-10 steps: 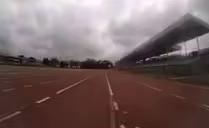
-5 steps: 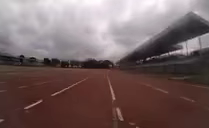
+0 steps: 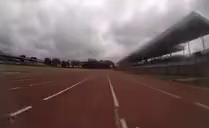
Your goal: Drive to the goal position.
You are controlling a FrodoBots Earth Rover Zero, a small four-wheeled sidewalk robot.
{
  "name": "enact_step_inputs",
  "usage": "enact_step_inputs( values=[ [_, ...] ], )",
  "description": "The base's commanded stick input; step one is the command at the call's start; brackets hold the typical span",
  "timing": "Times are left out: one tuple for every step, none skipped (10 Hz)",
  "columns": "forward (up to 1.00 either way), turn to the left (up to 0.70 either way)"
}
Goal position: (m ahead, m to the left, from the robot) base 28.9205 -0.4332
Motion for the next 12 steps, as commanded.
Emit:
enact_step_inputs(
  values=[
    [0.70,0.00],
    [0.70,0.00],
    [0.70,0.00],
    [0.70,0.00],
    [0.70,0.00],
    [0.70,0.00],
    [0.70,0.00],
    [0.70,0.00],
    [0.70,0.00],
    [0.70,0.00],
    [0.70,0.00],
    [0.70,0.00]
  ],
)
